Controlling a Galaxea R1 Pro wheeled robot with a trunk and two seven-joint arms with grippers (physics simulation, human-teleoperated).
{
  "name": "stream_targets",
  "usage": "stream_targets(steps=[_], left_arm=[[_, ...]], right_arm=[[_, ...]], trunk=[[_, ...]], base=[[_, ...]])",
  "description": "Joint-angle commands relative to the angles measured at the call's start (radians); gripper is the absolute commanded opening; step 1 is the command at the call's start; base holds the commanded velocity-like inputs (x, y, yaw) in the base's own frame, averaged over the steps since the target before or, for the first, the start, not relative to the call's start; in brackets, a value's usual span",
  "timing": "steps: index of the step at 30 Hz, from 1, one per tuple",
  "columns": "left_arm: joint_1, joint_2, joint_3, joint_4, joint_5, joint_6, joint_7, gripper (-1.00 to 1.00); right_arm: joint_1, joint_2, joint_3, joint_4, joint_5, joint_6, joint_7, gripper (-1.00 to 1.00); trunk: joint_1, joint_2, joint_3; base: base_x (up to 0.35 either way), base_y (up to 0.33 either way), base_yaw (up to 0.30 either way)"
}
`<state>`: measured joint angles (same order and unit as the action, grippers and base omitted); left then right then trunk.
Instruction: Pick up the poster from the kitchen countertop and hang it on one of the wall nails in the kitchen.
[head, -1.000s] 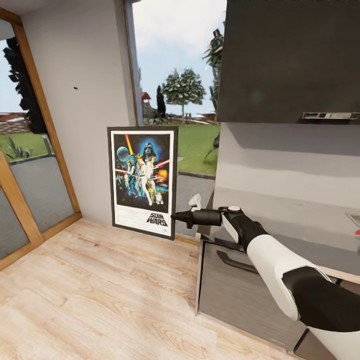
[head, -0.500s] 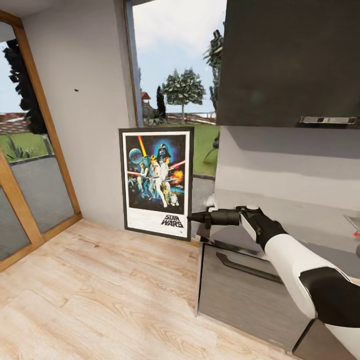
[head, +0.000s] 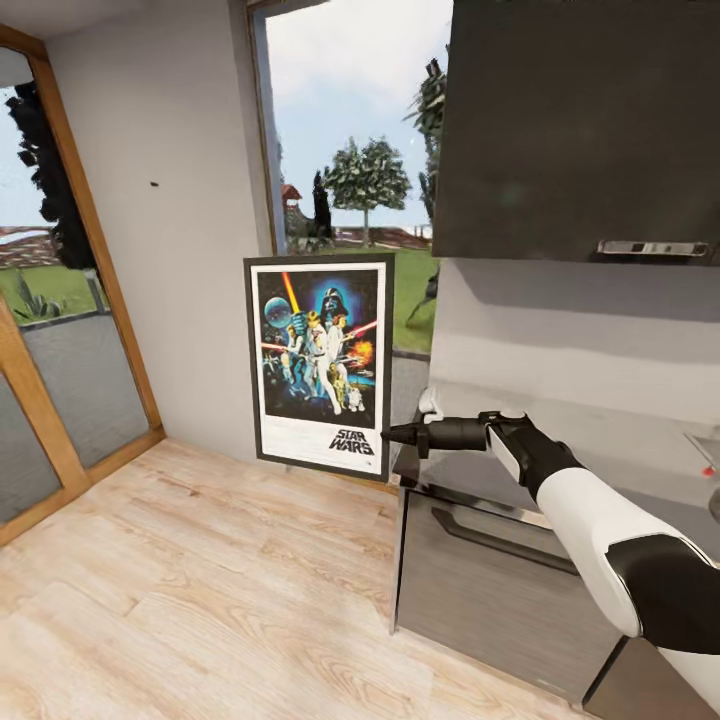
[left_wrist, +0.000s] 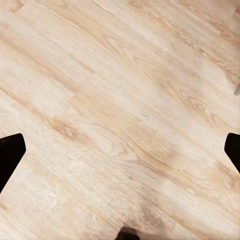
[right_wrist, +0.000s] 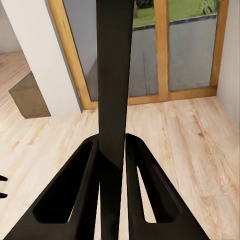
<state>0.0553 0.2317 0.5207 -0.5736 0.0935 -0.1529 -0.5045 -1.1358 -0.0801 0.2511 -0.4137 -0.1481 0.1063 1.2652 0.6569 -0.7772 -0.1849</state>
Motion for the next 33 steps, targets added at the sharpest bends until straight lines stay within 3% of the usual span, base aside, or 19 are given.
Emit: stream_targets(steps=[1, 33], left_arm=[[0.0, 0.0, 0.001, 0.0, 0.009, 0.003, -0.006, 1.0], [0.0, 0.0, 0.002, -0.002, 0.009, 0.003, -0.006, 1.0]], right_arm=[[-0.001, -0.001, 0.007, 0.0, -0.011, 0.014, 0.003, -1.0], [-0.001, 0.0, 0.005, 0.0, -0.013, 0.013, 0.002, -1.0]], trunk=[[-0.004, 0.006, 0.002], [-0.126, 0.23, 0.102]], base=[[0.0, 0.0, 0.0], [0.0, 0.0, 0.0]])
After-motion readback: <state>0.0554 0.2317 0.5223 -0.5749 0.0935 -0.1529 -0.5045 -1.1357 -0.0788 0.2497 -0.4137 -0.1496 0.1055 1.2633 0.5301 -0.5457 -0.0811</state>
